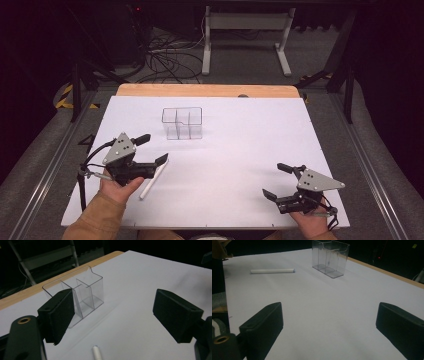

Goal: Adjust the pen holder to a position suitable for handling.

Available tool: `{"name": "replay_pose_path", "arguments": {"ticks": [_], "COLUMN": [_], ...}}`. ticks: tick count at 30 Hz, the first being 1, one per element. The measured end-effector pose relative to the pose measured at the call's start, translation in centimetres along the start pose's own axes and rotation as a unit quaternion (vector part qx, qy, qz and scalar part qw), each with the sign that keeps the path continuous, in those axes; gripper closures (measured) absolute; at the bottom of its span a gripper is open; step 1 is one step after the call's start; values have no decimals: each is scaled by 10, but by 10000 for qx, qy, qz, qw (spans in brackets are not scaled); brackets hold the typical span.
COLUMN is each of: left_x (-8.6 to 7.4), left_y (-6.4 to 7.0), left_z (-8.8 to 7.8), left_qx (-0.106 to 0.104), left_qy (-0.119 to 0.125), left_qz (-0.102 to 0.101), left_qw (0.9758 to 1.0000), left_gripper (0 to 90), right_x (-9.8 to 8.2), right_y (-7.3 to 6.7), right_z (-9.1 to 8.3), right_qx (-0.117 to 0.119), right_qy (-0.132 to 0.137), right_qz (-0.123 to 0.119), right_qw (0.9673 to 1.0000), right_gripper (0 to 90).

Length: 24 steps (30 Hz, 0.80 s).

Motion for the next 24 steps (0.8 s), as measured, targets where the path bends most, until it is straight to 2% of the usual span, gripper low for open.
{"name": "replay_pose_path", "arguments": {"ticks": [3,9,13,15,19,24], "left_x": [0,1,3,5,10,15], "left_y": [0,3,-2,-4,-11,-17], "left_z": [5,11,14,16,23,36], "left_qx": [-15,-66,-57,-141,-120,-120], "left_qy": [-48,-81,-159,-275,-443,-730], "left_qz": [-111,12,268,409,625,763], "left_qw": [9999,9999,9995,9987,9970,9943], "left_gripper": [211,240,263,274,292,298], "right_x": [0,0,0,0,-1,-1], "right_y": [0,-1,-1,-1,-2,-2], "right_z": [0,0,1,1,2,2], "right_qx": [10,43,65,65,106,112], "right_qy": [4,8,-7,-15,-31,-37], "right_qz": [0,10,-1,-7,14,11], "right_qw": [10000,10000,10000,10000,9999,9999], "right_gripper": [77,77,77,77,77,77]}}
Point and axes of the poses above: each handheld gripper's, and its own axes: z roughly forward along the jaws, x roughly out of its top, y roughly to its right, the point moved 6 cm from there along z, roughly forward along the jaws, and after that the axes turned 13 degrees about x, right-handed, at the moved point
